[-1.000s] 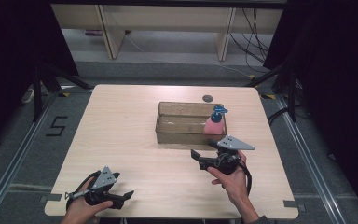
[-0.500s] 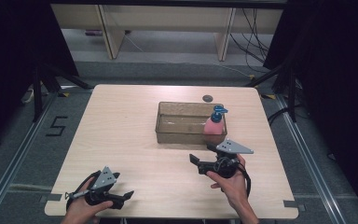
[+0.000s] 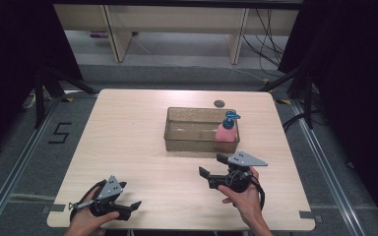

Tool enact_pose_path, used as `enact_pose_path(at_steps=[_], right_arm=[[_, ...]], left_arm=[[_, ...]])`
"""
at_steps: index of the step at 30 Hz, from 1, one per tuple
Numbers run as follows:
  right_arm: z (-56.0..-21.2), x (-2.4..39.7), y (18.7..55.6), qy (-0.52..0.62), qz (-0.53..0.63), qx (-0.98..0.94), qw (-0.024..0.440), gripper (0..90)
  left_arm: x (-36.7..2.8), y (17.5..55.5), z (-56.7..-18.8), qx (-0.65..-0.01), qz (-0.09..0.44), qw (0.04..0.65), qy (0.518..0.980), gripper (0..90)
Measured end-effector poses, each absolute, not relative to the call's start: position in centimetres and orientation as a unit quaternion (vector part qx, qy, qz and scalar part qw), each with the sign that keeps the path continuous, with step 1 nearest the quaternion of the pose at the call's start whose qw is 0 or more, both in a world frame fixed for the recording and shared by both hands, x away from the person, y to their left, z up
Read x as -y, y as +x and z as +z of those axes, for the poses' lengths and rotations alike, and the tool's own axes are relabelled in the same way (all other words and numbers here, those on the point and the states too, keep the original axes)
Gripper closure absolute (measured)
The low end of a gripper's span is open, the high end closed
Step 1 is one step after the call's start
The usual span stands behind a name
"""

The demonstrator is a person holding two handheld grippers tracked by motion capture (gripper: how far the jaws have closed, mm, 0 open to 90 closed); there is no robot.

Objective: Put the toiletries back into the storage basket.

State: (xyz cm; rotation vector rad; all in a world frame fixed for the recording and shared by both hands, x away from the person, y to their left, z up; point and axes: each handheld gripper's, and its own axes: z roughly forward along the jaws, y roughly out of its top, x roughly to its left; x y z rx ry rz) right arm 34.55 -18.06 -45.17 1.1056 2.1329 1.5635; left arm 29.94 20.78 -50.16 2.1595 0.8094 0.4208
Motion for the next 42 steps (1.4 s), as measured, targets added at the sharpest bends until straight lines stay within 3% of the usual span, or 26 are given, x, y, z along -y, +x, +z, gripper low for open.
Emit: enact_pose_path(at_steps=[20,21,27,32,42], right_arm=[[-45.9,18.6,33.6,0.384,0.541,-0.735,0.138,15.9],[-45.8,18.6,33.1,0.396,0.545,-0.729,0.120,15.6],[-46.3,18.6,32.5,0.401,0.547,-0.727,0.109,15.4],[-46.7,18.8,32.4,0.380,0.540,-0.741,0.124,15.4],[-47.2,18.5,31.2,0.384,0.536,-0.744,0.107,15.4]], left_arm=[[-20.6,29.8,-50.2,-0.325,0.159,0.396,0.844,15.3],[-20.8,29.9,-50.2,-0.320,0.166,0.389,0.848,15.3],[-20.8,30.0,-50.1,-0.316,0.166,0.388,0.849,15.3],[-20.7,29.9,-50.2,-0.320,0.166,0.388,0.848,15.4],[-20.8,29.9,-50.1,-0.317,0.166,0.388,0.849,15.3]])
